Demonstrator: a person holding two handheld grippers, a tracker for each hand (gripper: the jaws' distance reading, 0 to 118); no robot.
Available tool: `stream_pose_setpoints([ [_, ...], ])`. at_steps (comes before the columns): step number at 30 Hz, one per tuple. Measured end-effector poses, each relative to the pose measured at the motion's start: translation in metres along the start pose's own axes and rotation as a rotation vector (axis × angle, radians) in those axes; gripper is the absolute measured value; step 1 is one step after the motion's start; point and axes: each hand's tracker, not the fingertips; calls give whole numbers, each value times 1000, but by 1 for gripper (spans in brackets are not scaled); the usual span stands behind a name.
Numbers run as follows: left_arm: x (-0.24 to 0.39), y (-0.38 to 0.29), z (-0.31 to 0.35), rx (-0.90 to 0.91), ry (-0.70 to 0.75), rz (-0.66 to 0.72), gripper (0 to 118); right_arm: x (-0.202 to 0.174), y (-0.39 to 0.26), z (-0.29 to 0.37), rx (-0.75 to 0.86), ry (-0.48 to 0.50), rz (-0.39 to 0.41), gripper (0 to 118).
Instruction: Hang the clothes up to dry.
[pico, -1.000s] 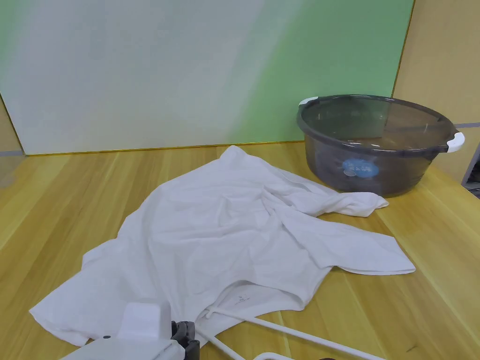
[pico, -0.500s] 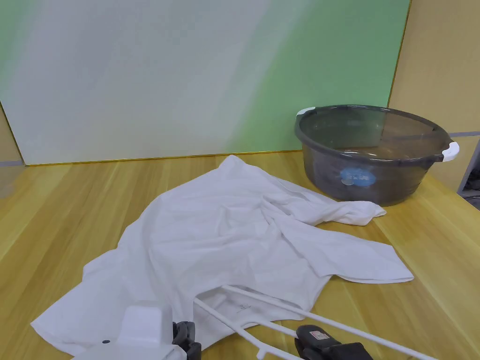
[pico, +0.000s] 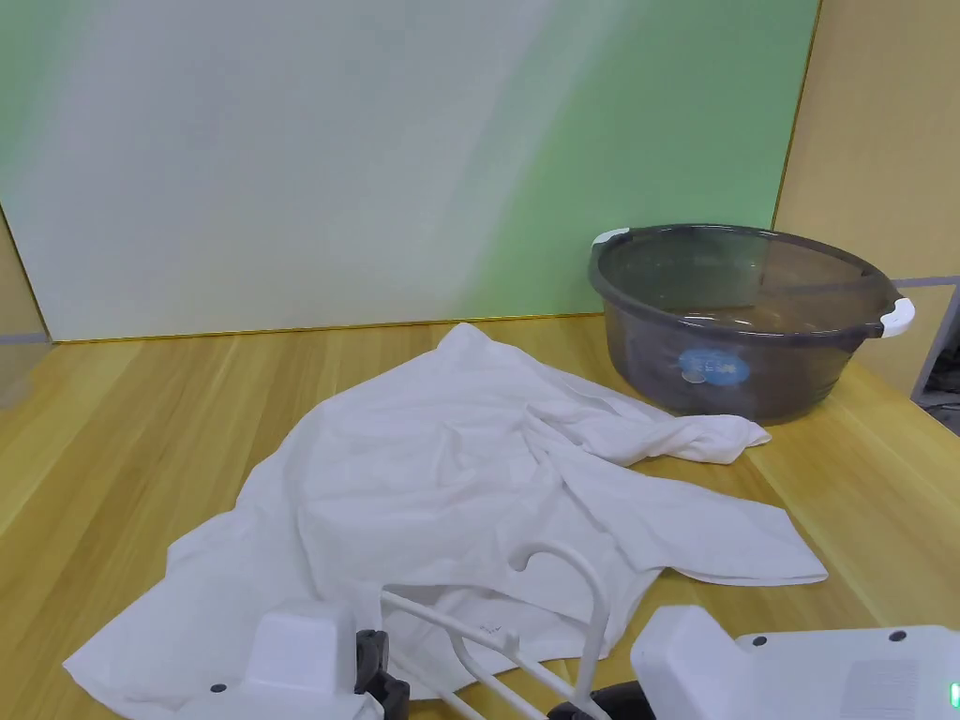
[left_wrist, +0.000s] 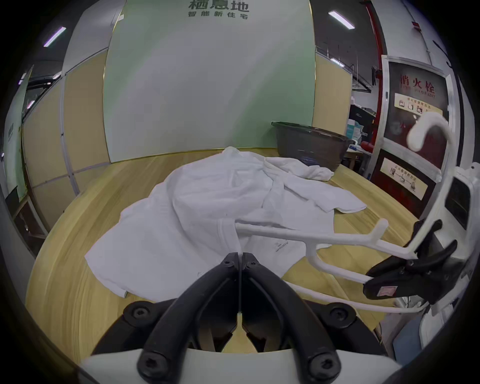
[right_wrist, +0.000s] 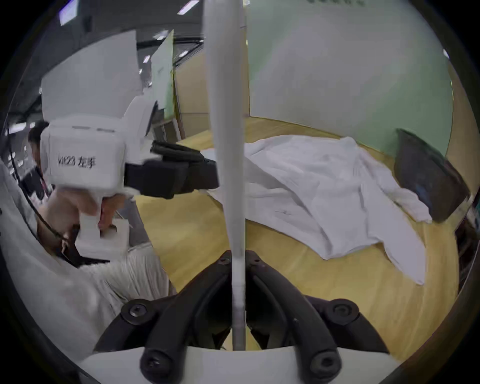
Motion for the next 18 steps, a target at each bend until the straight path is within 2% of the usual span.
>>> stream_pose_setpoints([
  [6,2,1,7,7,-25,23,0,3,9,-16,-13,14,-26,5],
  [18,15,1,19,15,-68,15,0,-2,52,-77,-34,-8,65,5],
])
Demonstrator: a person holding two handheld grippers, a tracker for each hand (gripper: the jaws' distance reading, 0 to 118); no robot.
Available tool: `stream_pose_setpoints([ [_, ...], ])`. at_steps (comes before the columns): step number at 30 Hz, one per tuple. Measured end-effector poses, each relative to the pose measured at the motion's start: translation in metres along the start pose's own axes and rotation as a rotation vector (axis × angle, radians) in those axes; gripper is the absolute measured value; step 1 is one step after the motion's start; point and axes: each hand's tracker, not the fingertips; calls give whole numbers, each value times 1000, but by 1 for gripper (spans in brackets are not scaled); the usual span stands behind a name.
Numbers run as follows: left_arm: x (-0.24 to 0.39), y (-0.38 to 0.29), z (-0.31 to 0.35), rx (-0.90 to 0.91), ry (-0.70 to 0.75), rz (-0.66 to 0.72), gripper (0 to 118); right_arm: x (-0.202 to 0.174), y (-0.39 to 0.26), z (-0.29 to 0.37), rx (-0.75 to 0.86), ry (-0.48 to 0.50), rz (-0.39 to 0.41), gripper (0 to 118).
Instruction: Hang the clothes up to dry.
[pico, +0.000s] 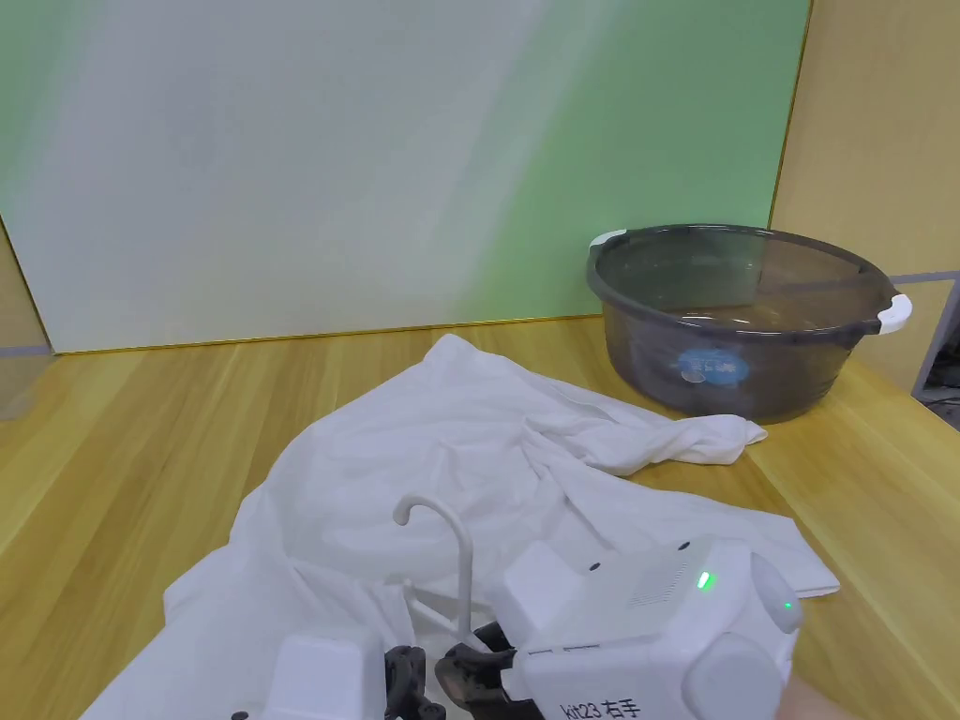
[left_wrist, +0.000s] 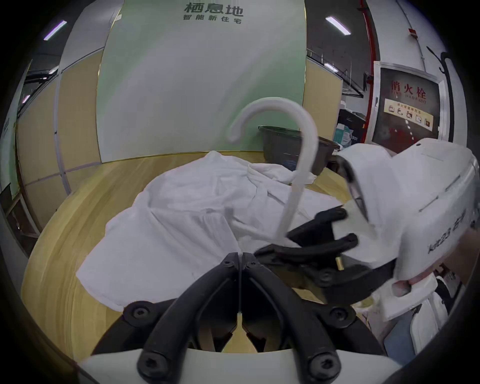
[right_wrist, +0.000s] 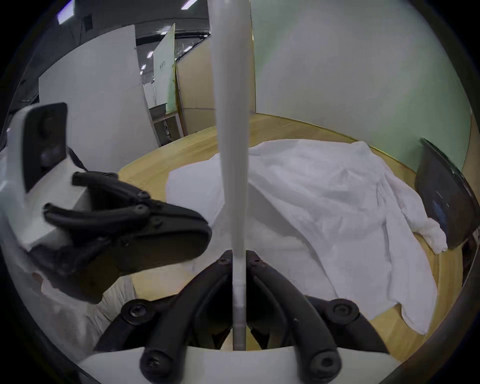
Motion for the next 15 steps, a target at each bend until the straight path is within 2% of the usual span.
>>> stream_pose_setpoints([
  [4,-6,1,3,24,15,36,0,1,1,-3,4,-13,9,5],
  [7,-17,12,4,47,-18,92,0,-4,0,-1,8,-45,57,5],
  [15,-9,45,14,168,-20,18,0,-11,-2,3,36,-78,79,5],
])
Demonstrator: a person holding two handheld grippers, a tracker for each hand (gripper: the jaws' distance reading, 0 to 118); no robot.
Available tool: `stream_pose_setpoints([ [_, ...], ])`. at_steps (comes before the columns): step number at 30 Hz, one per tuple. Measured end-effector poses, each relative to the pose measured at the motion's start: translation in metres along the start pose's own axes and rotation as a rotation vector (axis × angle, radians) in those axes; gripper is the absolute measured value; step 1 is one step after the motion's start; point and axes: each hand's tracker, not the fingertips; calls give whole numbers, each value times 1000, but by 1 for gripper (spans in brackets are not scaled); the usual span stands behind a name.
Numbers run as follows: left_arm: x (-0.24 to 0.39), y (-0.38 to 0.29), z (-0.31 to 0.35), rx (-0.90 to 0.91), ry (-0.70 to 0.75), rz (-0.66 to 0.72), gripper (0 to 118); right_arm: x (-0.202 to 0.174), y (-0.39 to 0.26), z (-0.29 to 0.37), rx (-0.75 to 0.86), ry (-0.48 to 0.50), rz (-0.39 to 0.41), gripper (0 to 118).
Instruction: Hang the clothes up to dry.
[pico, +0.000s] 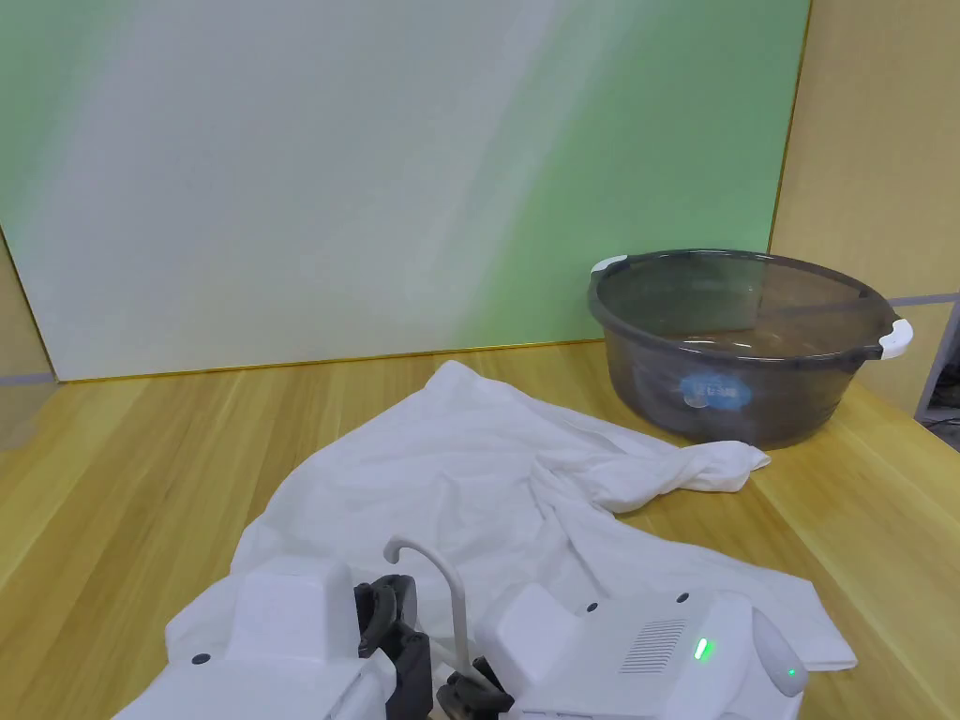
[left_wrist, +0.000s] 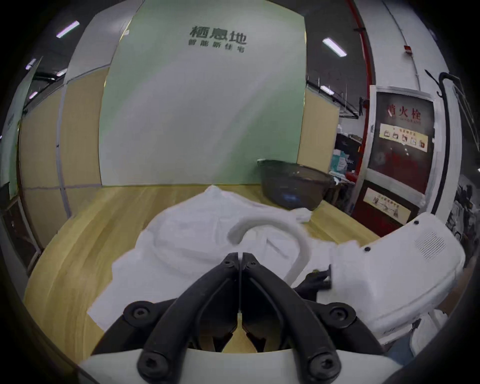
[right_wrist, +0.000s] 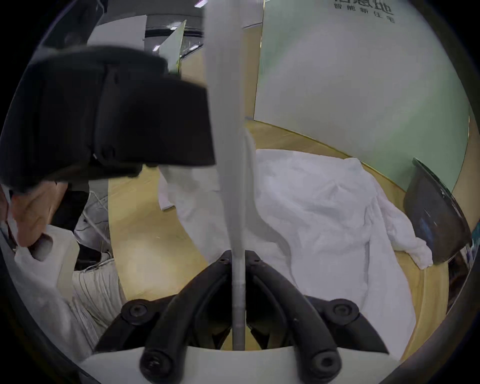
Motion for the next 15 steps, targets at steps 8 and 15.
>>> stream_pose_setpoints([
  [8,11,-5,19,0,-59,-10,0,3,6,-8,16,3,-37,5],
  [15,-1,-47,23,-131,-41,24,0,17,9,-10,42,-20,-60,5],
])
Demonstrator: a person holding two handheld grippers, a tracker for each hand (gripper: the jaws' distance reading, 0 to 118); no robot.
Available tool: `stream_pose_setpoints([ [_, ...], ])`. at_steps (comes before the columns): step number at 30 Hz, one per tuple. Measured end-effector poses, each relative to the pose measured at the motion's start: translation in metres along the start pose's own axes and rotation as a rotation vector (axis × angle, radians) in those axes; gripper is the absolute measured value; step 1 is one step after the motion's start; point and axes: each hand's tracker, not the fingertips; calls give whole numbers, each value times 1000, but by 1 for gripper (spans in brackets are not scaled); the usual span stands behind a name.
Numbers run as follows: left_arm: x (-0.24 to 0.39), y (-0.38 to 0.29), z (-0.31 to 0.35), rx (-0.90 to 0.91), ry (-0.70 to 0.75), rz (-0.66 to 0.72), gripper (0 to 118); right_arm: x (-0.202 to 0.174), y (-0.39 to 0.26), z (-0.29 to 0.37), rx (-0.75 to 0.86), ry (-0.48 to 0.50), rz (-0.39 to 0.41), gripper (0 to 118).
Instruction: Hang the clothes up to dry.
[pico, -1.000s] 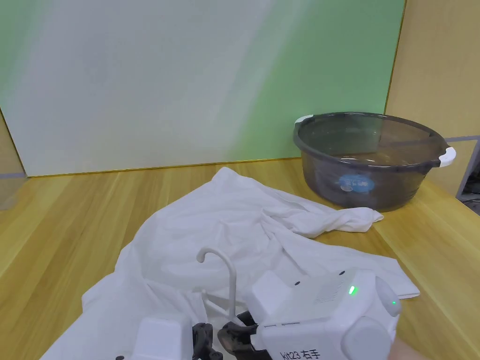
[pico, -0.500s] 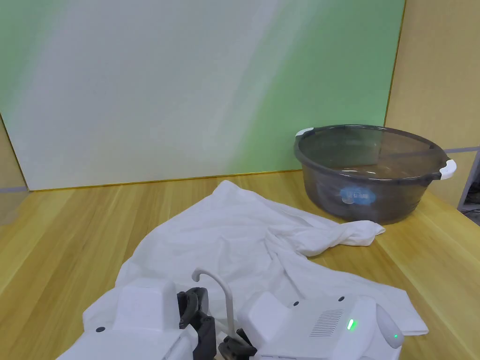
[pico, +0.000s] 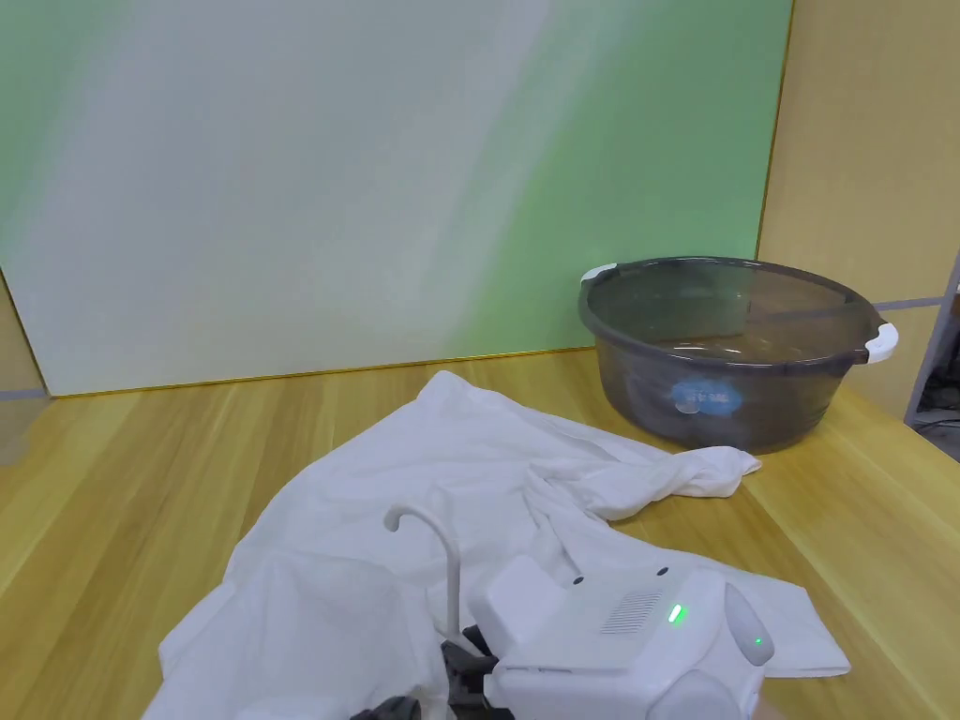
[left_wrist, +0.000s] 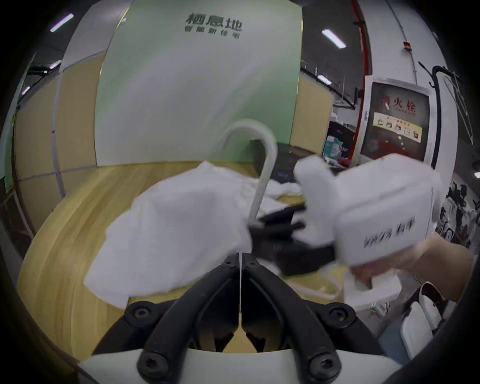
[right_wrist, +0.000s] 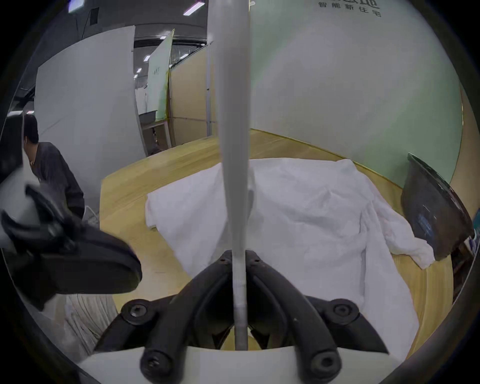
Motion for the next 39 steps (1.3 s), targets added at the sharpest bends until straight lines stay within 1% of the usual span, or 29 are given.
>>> stream_pose_setpoints([
  [4,-11,-12,1,-17,16,25,0,7,-4,2,28,20,-40,5],
  [5,-16,-12,2,-18,9,19,0,8,-5,2,33,21,-31,5],
  [6,-19,-9,3,-11,1,-19,3,8,-6,2,39,29,-1,5],
  [7,-24,-4,6,14,-5,-58,15,10,-7,2,34,29,22,5],
  [8,-30,2,7,29,-17,-127,41,12,-8,2,38,33,33,5],
  [9,-38,12,7,26,-42,-216,62,16,-8,3,43,62,43,5],
  [10,-46,21,5,34,-55,-324,78,20,-9,4,56,77,58,5],
  [11,-53,31,5,37,-59,-467,85,23,-9,6,69,100,82,5],
  [13,-69,52,2,26,-105,-768,85,31,-7,9,79,141,138,5],
  [14,-75,62,-1,5,-115,-891,85,34,-7,11,88,145,182,5],
  [15,-81,75,-5,-28,-153,-981,85,36,-6,12,95,158,220,5],
  [17,-91,99,-18,-147,-255,-1028,85,42,-4,12,105,205,261,5],
  [19,-95,114,-31,-191,-337,-1047,85,45,-2,14,123,244,283,5],
  [20,-96,119,-41,-215,-378,-1067,85,47,-1,13,104,276,271,5],
  [21,-97,123,-49,-233,-411,-1068,83,47,0,12,115,251,278,5],
  [22,-97,125,-59,-268,-465,-1047,82,48,0,10,119,299,289,5],
  [23,-97,127,-69,-324,-527,-1025,79,48,-1,7,118,290,296,5],
  [24,-98,126,-79,-367,-564,-1019,77,49,-1,5,114,311,291,5],
  [26,-99,125,-95,-440,-573,-988,76,52,-3,2,122,310,284,5],
  [27,-99,124,-101,-460,-568,-986,76,53,-5,2,125,330,286,5],
  [29,-102,124,-111,-456,-571,-984,76,54,-8,1,123,339,282,5],
  [30,-102,125,-114,-471,-578,-973,75,53,-10,1,156,314,313,5],
  [31,-102,126,-118,-482,-588,-954,74,56,-8,-1,125,350,290,5],
  [34,-100,124,-127,-504,-608,-927,56,56,-9,-2,131,355,297,5],
  [35,-102,127,-128,-508,-613,-910,43,61,-10,-3,137,363,279,5],
  [36,-104,128,-131,-525,-642,-878,27,63,-12,-4,137,374,276,5],
  [37,-100,126,-128,-519,-660,-887,21,60,-15,-2,171,314,323,5],
  [38,-100,125,-129,-563,-703,-871,17,61,-12,-1,144,386,340,5],
  [39,-100,123,-129,-562,-715,-865,16,63,-10,-1,145,375,319,5],
])
